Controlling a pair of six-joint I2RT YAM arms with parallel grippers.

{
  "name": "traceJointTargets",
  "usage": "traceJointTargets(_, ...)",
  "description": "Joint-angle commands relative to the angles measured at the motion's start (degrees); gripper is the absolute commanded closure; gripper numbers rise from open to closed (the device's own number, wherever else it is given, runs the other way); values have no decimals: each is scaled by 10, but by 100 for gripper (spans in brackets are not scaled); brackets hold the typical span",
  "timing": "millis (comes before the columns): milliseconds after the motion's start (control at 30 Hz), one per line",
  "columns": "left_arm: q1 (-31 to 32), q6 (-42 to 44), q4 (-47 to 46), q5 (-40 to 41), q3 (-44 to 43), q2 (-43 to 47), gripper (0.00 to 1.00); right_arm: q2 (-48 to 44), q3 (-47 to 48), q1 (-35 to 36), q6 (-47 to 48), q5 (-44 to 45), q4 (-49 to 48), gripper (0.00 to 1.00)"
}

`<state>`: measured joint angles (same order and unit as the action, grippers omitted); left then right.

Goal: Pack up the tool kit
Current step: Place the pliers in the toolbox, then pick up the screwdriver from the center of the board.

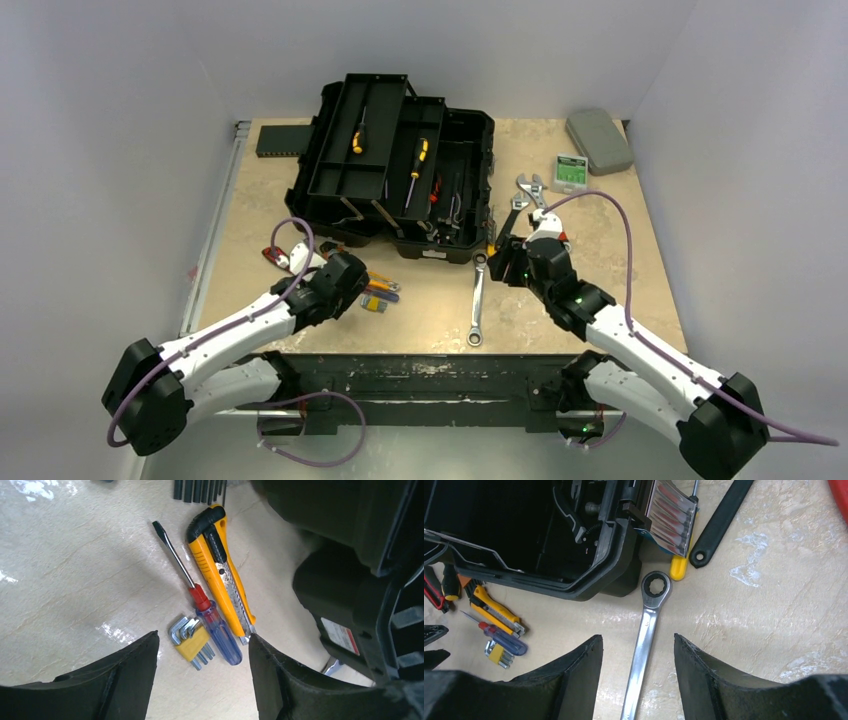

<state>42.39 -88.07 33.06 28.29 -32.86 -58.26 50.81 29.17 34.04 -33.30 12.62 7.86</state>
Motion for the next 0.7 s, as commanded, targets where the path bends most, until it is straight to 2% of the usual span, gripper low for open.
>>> traceJointTargets(0,-5,-84,-6,19,13,-9,37,-18,-2,-1,6,8,-7,47)
traceJointTargets(333,-28,-77,-125,-9,33,-96,42,-25,13,-2,15,10,19,49)
traceJointTargets(667,-61,-80,-184,-53,25,-202,47,-60,3,-1,14,17,32,49)
